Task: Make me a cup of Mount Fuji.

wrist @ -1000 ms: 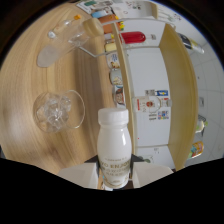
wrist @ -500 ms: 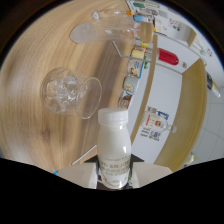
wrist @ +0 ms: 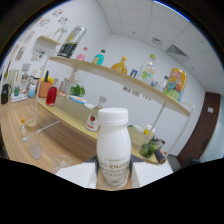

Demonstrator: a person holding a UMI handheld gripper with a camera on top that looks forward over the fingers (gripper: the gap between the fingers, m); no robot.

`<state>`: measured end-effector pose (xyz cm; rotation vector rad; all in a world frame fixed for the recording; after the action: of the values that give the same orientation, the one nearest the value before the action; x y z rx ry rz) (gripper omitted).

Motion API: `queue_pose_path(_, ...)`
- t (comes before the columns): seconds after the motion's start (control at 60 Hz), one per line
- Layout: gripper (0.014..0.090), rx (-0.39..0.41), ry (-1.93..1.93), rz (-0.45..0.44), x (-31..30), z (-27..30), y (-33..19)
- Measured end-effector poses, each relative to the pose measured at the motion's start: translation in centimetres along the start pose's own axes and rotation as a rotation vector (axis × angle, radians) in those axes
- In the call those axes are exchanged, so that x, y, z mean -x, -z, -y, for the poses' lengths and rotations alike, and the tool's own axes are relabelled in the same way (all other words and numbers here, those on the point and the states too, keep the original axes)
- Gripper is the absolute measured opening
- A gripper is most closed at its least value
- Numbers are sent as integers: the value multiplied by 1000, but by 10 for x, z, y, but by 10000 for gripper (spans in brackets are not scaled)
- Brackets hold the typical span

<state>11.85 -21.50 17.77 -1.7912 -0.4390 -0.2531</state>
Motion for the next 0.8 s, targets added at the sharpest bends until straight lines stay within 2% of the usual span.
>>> queue_pose_path(0.15, 480, 61, -263, 0, 4, -46, -19)
queue_pose_path(0.367, 480, 137, -421, 13, 16, -99, -42)
queue_pose_path(0.65, 490, 190, -465, 58, 34, -118, -50)
queue_pose_path(0.8, 500, 185, -453, 51, 35, -120, -41)
